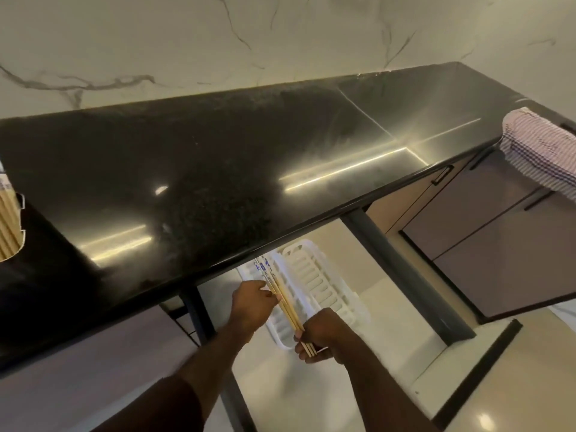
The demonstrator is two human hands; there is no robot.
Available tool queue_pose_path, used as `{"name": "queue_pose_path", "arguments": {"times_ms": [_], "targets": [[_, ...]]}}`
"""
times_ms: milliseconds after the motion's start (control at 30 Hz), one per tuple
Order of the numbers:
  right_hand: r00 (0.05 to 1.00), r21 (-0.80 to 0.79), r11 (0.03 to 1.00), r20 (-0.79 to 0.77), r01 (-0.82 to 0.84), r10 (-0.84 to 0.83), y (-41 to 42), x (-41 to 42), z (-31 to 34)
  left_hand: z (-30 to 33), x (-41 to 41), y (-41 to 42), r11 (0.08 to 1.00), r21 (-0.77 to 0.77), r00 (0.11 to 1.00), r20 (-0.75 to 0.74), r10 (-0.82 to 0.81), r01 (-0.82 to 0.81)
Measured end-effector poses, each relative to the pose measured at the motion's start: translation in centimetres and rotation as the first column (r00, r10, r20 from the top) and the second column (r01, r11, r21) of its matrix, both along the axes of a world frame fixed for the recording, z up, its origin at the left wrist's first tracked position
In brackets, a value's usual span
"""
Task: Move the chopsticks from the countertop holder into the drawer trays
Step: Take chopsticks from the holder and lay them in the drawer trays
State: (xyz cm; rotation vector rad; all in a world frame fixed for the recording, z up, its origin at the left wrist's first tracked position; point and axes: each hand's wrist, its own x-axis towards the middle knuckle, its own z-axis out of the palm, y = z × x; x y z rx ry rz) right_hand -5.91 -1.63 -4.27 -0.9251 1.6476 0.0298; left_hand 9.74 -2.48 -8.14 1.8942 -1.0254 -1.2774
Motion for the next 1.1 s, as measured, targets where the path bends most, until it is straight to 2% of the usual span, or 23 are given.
{"name": "queue_pose_path", "arguments": {"times_ms": [67, 133, 233, 300, 400, 467, 500, 567, 700, 767, 933, 1100], "targets": [[1.0, 0.021, 1.0, -0.025, -0.003, 0.003, -0.8, 1.1, -1.0, -1.0, -0.1, 0.2, 0.998, -0.029, 0.974, 0.222, -0.043, 0.051], [1.0, 0.062, 0.998, -0.025, -0.003, 0.005, -1.4, 2.1, -2.1, -2.1, 0.0, 0.8, 0.983, -0.045, 0.897, 0.418, -0.142, 0.176], [0.999, 0.109, 0.994, -0.04, -0.027, 0.031, -2.3, 2.9, -3.2, -3.8, 0.2, 1.4, 0.946, -0.076, 0.797, 0.563, -0.221, 0.316], [0.999, 0.15, 0.988, -0.046, -0.022, 0.029, -3.1, 3.2, -3.9, -4.5, 0.3, 1.5, 0.908, -0.038, 0.678, 0.678, -0.284, 0.418], [0.995, 0.181, 0.982, -0.065, -0.063, 0.076, -4.0, 3.5, -5.3, -4.8, 0.7, 1.3, 0.842, 0.062, 0.506, 0.774, -0.379, 0.536], [0.988, 0.145, 0.983, -0.089, -0.114, 0.128, -4.3, 4.0, -6.2, -5.2, 0.9, 1.3, 0.775, 0.18, 0.365, 0.803, -0.472, 0.606], [0.961, 0.056, 0.975, -0.167, -0.215, 0.221, -4.4, 4.1, -6.7, -5.4, 0.9, 1.2, 0.748, 0.228, 0.314, 0.803, -0.506, 0.623], [0.848, -0.071, 0.891, -0.35, -0.448, 0.398, -4.3, 4.3, -7.4, -5.7, 0.9, 1.0, 0.704, 0.302, 0.236, 0.797, -0.557, 0.643], [0.732, -0.069, 0.793, -0.441, -0.605, 0.519, -3.3, 4.8, -8.4, -6.5, 1.1, 0.1, 0.604, 0.437, 0.06, 0.776, -0.628, 0.667], [0.69, -0.059, 0.766, -0.483, -0.64, 0.54, -3.0, 4.8, -8.8, -6.8, 1.1, -0.5, 0.57, 0.465, 0.005, 0.772, -0.635, 0.677], [0.73, -0.226, 0.743, -0.5, -0.63, 0.466, -2.2, 4.8, -9.1, -6.8, 1.7, -1.2, 0.462, 0.531, -0.124, 0.74, -0.661, 0.71], [0.74, -0.257, 0.723, -0.455, -0.641, 0.495, -1.9, 4.5, -9.0, -5.7, 1.8, -1.4, 0.433, 0.549, -0.126, 0.711, -0.692, 0.715]]}}
